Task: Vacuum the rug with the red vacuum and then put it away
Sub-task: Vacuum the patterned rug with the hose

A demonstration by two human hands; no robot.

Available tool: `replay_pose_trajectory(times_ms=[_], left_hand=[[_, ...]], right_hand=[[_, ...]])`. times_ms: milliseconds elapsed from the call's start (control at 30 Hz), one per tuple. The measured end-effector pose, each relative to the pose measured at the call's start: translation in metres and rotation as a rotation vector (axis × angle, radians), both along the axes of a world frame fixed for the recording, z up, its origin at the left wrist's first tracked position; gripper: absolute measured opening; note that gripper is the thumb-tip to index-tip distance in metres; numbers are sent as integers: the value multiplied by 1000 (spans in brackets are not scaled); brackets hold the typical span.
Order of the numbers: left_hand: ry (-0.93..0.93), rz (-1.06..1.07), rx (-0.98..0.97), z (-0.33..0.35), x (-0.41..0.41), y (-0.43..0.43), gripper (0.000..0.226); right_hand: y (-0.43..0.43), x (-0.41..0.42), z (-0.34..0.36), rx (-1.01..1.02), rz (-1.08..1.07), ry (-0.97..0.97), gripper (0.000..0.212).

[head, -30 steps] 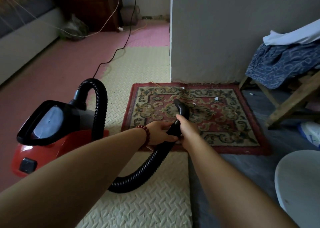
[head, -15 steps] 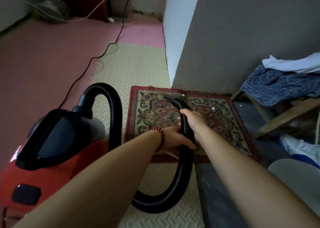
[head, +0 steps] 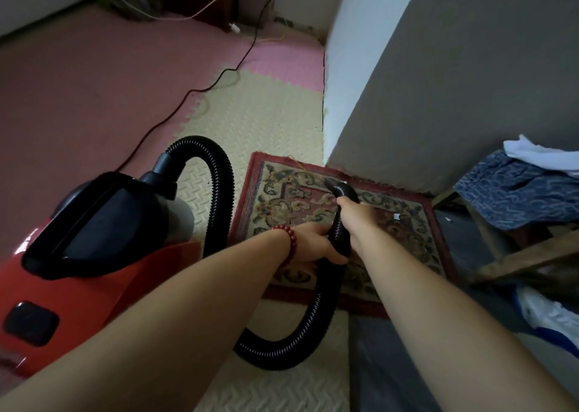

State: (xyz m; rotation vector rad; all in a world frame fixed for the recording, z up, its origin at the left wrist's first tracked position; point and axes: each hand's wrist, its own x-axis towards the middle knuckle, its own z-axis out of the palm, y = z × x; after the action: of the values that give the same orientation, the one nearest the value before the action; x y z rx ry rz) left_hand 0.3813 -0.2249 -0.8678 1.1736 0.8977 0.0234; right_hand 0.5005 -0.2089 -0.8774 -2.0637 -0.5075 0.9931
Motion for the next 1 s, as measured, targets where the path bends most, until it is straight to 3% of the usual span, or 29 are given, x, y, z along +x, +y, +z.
replay_pose_trajectory(times_ms=[267,500,1000], left_hand=[[68,30,184,-6,26,9,72],[138,-15,255,-14,59,8,68],[185,-45,298,-46,77,17,75]], right_hand=[[16,34,-11,16,-61,20,54],[17,65,-21,-7,-89,93,49],[27,83,-52,-10,-92,163,61]])
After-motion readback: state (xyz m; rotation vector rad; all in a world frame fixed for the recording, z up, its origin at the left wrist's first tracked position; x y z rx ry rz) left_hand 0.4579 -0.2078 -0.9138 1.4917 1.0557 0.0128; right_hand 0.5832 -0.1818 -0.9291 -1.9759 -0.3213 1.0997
